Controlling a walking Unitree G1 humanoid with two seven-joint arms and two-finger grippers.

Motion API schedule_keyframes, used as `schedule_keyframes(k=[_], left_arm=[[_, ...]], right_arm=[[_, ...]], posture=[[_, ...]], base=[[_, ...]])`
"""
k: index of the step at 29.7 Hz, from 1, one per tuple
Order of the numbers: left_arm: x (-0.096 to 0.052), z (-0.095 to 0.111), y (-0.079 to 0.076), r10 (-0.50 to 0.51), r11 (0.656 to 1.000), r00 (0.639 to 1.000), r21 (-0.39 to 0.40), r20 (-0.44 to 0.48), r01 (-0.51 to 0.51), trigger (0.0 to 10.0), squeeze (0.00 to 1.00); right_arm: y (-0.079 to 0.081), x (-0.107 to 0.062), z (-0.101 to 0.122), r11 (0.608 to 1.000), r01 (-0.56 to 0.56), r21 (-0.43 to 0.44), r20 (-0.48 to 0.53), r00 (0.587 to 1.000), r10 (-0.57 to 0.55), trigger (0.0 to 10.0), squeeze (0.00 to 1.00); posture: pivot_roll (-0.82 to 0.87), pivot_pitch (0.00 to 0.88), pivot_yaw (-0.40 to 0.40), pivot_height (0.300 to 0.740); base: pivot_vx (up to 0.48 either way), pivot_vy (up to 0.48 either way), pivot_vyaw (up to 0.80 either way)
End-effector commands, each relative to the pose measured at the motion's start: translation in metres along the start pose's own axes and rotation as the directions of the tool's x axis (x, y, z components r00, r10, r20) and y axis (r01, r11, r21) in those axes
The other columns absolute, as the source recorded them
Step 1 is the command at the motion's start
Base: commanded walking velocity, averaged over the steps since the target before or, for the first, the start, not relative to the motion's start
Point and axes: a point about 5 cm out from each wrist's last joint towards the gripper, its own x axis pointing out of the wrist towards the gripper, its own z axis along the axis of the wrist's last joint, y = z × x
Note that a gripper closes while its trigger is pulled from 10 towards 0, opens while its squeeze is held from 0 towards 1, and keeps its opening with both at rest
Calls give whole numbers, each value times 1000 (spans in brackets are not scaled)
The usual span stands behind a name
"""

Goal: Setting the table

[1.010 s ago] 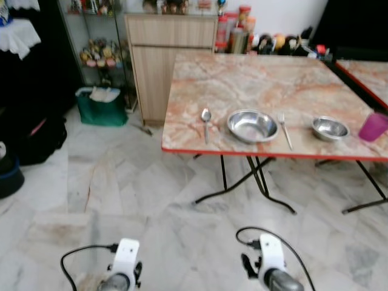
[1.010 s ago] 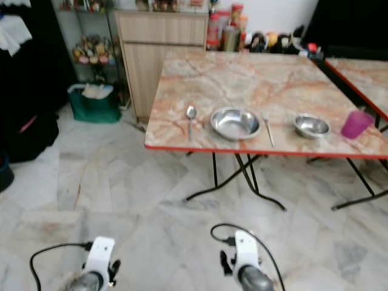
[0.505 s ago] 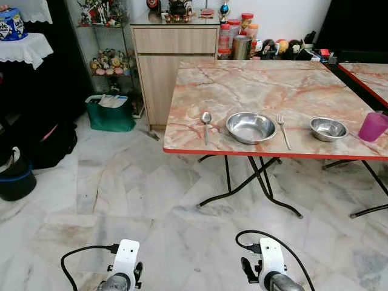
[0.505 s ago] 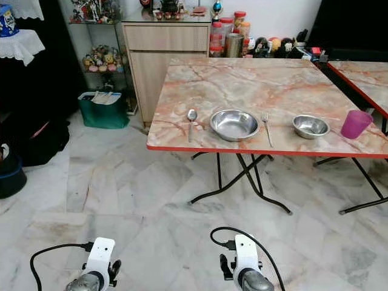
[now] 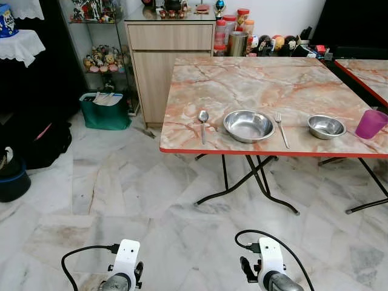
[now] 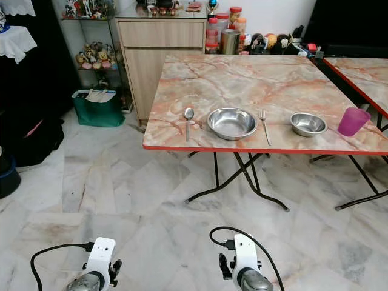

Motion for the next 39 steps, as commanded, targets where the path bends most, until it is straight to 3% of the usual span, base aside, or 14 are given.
schedule_keyframes(k=[1, 30, 39], left_arm=[[-1, -2, 1, 4, 1000, 1000, 16, -10, -4, 10000, 0], [-1, -3, 1, 6, 1000, 1000, 13, -10, -6, 10000, 0], [1, 7, 12, 62, 998, 998, 5, 27, -62, 10000, 0]], right_arm=[[0, 1, 5, 1000, 2, 5, 19, 1000, -2, 10000, 0], [0, 0, 3, 1000, -1, 2, 14, 1000, 1, 10000, 0], [-1, 0, 4, 1000, -1, -1, 16, 1000, 1, 10000, 0]], posture=[[21, 0, -29, 740], [20, 0, -32, 740], [24, 0, -40, 740]], base=[[0, -244, 0], [0, -319, 0], [0, 0, 0]])
